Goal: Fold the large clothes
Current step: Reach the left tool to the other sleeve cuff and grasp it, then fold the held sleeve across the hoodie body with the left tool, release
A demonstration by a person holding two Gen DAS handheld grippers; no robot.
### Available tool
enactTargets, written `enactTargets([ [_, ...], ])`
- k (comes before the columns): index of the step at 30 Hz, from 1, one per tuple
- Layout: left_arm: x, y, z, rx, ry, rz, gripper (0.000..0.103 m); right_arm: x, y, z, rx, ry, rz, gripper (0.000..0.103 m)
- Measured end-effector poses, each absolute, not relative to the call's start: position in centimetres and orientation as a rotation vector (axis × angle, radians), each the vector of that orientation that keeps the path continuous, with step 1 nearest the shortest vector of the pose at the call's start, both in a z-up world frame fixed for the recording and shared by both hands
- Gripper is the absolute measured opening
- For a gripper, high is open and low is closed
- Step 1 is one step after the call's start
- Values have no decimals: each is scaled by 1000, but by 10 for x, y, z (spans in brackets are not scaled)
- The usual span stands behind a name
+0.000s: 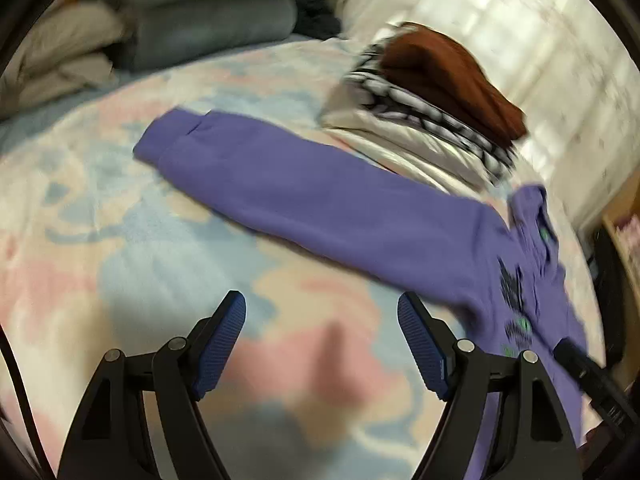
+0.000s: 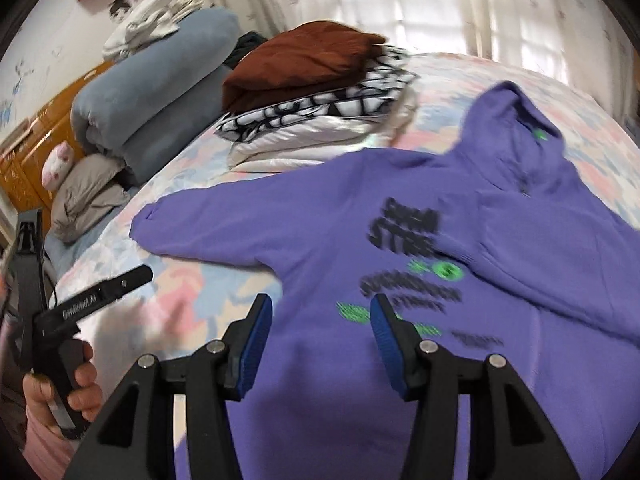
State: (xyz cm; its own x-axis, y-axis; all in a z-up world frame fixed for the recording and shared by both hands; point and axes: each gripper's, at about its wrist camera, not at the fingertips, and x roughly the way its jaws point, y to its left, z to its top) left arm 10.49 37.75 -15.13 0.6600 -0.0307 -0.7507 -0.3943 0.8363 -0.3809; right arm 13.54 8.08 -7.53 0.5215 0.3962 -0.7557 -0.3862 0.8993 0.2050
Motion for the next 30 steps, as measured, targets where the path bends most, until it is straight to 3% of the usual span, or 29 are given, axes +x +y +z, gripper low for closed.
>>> enactTargets([
  [6,137,441,-191,-756,867,184,77,169,136,-89,-51,886,511,50],
  [13,171,490,-202,-803,839,167,76,215,193,-113,-65,915,566,35],
  [16,182,507,-204,-808,825,183,62,230,209,-128,-57,964,573,30],
  [18,183,516,-204,-791,821,219,31,236,217,-137,-61,994,575,29],
  [20,186,522,-203,-793,821,218,13,240,221,-147,-53,1032,582,30],
  [25,188,494,-160,-596,787,239,7,233,209,-137,-6,1035,615,29],
  [30,184,431,-73,-421,711,145,7,215,176,-99,30,967,626,29],
])
